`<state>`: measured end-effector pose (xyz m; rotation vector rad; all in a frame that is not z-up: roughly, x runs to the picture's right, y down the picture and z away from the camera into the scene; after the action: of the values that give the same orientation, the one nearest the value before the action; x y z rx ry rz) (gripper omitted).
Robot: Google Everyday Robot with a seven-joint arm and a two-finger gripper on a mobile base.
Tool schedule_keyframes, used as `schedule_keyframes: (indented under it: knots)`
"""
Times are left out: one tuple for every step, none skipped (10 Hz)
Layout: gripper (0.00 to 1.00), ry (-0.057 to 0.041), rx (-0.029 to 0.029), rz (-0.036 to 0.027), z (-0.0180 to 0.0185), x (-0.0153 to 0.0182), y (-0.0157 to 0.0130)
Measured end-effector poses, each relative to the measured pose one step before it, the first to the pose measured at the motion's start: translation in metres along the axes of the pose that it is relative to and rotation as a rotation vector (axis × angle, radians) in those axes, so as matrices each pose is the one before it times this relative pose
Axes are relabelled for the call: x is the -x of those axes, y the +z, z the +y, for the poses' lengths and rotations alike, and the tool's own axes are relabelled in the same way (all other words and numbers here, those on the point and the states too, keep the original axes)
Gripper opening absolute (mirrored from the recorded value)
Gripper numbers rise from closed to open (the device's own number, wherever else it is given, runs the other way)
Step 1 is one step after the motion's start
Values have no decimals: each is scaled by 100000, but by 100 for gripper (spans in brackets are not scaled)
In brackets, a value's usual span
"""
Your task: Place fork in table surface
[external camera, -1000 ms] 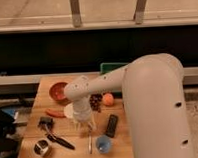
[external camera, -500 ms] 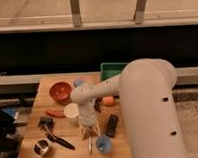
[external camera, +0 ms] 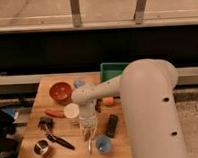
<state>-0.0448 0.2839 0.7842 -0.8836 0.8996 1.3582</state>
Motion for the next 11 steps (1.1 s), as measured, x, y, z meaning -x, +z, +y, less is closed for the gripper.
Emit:
schedule_keyframes:
  knots:
    - [3, -37, -103, 44, -18, 0, 3]
    - [0, -8, -81, 35, -20, -6, 5]
    - [0, 100, -83, 54, -62, 0, 17]
    - [0, 121, -78, 28, -72, 10, 16]
    - [0, 56, -233, -594, -88, 54, -167]
    - [0, 184, -280, -2413, -154, 318, -627]
    - [0, 138, 179, -2893, 76, 166, -1205]
    - [0, 121, 172, -4366, 26, 231, -2221]
    - [0, 110, -165, -3059, -113, 242, -1663]
    - [0, 309, -292, -4816, -257, 635, -2417]
    - [0, 616, -514, -3965, -418, 913, -1717]
